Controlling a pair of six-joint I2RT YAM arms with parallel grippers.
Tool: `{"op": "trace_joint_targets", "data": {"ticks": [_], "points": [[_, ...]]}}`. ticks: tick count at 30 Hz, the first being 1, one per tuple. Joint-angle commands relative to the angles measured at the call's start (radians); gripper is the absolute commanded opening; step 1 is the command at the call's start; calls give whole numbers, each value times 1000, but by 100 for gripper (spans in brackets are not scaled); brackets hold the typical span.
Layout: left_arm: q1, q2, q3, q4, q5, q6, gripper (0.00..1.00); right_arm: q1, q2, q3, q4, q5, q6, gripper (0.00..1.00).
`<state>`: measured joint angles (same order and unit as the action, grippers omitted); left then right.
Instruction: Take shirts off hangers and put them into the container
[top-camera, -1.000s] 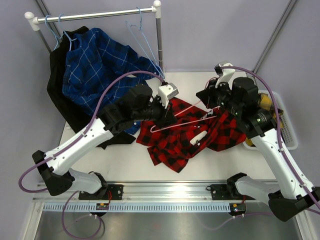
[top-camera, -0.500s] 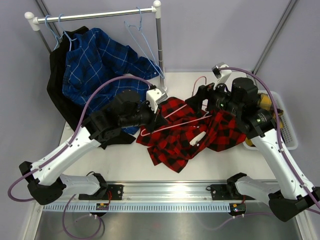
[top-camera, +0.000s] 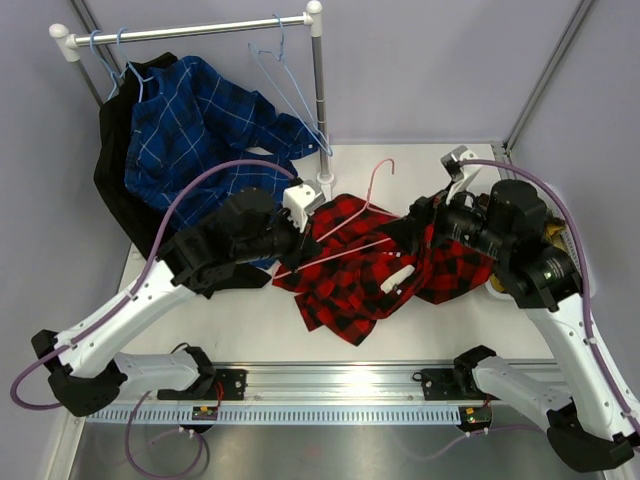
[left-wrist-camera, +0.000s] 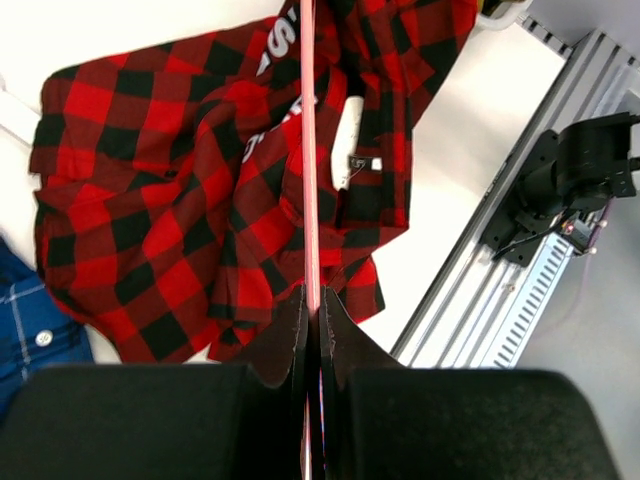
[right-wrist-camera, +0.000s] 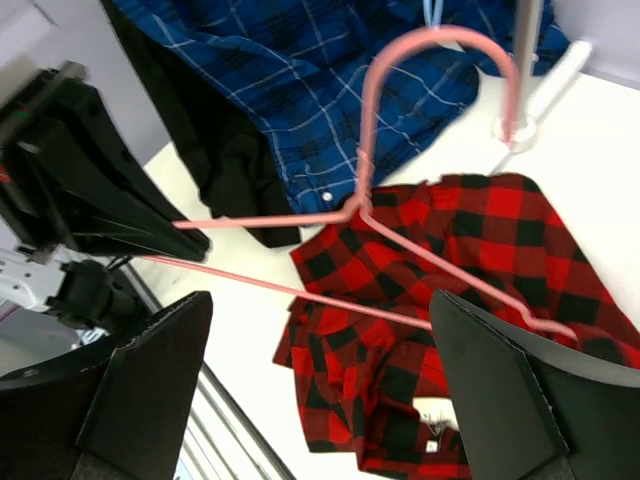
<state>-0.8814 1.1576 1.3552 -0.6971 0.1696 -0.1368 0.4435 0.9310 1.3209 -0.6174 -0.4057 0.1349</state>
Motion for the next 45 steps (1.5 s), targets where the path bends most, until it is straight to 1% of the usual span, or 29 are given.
{"op": "trace_joint_targets", "data": {"ticks": [1,2,3,4,5,7,8,12,16,17,18,19,21,23,24,25,27,28,31,33,35,37,40,45], "points": [[7,-82,-4,-60,-65,-4,0,6,-43,-51,-65,121,-1,99],[9,-94,-7,-86,-100,-6,0,6,-49,-81,-80,199,9,99],[9,-108,-20,-129,-114,-13,0,6,-54,-97,-87,234,15,99],[12,-137,-33,-145,-126,-18,0,8,-55,-130,-93,317,35,99],[13,-154,-45,-162,-154,-26,0,6,-54,-144,-96,361,46,99],[16,-183,-71,-200,-166,-52,0,6,-47,-170,-99,409,61,99],[18,-212,-76,-212,-201,-60,0,6,-47,-195,-85,448,74,99],[22,-280,-94,-278,-263,-99,0,4,-46,-236,-38,464,92,99],[25,-328,-84,-341,-336,-142,0,6,-28,-241,-15,469,95,99],[27,-335,-77,-370,-411,-156,0,6,-27,-244,-10,469,95,99],[27,-346,-73,-380,-453,-184,0,8,-29,-247,-7,470,95,99],[30,-349,-68,-381,-544,-198,0,6,-31,-255,1,476,95,99],[36,-339,-39,-378,-620,-214,0,6,-31,-262,7,476,95,99],[51,-282,25,-371,-727,-215,0,6,-31,-270,11,469,98,99],[62,-259,48,-358,-745,-207,0,4,-31,-272,11,466,101,99],[94,-213,71,-342,-740,-198,0,6,-32,-276,11,459,104,99],[142,-174,133,-270,-705,-185,0,4,-46,-281,13,447,108,99],[201,-138,149,-215,-665,-181,0,6,-58,-288,12,430,108,99],[289,-73,244,-153,-628,-149,0,6,-84,-302,2,410,106,99],[305,-10,335,-88,-625,-95,0,6,-107,-311,-5,410,106,99],[321,45,392,-26,-624,-48,0,6,-127,-325,-10,410,104,99],[343,86,477,2,-613,-18,0,6,-138,-338,-16,374,101,99],[372,171,576,42,-592,26,0,6,-153,-353,-12,369,101,99],[427,273,634,59,-601,52,0,6,-158,-345,-13,360,92,99]]}}
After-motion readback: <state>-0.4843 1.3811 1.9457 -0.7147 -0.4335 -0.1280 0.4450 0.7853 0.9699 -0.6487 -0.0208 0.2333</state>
